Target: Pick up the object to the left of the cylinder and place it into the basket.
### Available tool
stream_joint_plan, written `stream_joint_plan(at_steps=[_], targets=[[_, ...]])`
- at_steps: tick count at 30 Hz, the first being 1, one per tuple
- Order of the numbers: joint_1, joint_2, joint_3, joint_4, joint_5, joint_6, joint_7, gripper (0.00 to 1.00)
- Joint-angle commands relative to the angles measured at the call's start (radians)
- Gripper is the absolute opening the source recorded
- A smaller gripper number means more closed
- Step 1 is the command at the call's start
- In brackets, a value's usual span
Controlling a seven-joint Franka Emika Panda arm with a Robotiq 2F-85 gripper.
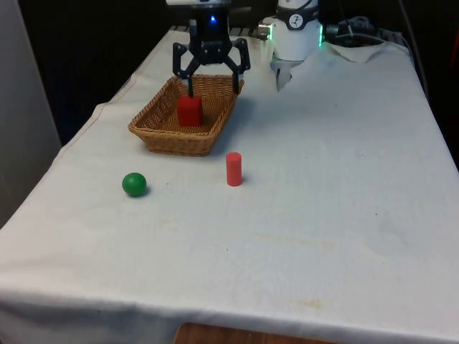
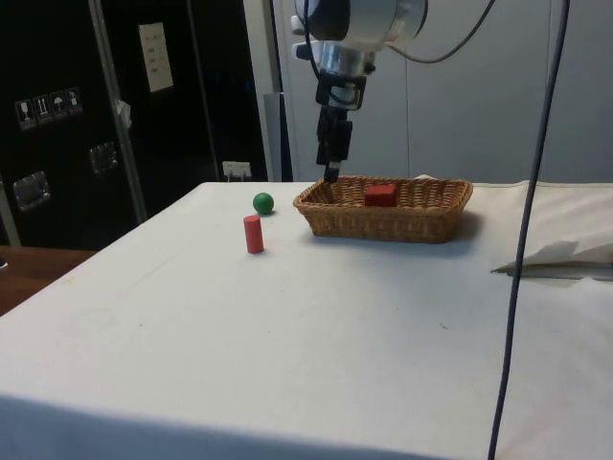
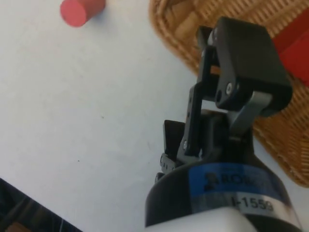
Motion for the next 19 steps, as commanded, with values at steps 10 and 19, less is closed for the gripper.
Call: stream_joint_plan(at_steps=[10,19], targets=[[0.014,-0.01,0.052,-0.003,0.0,0.029,0.039,1.0],[0.017,-0.008,0.095,-0.002,0.0,0.054,0.072,1.0]])
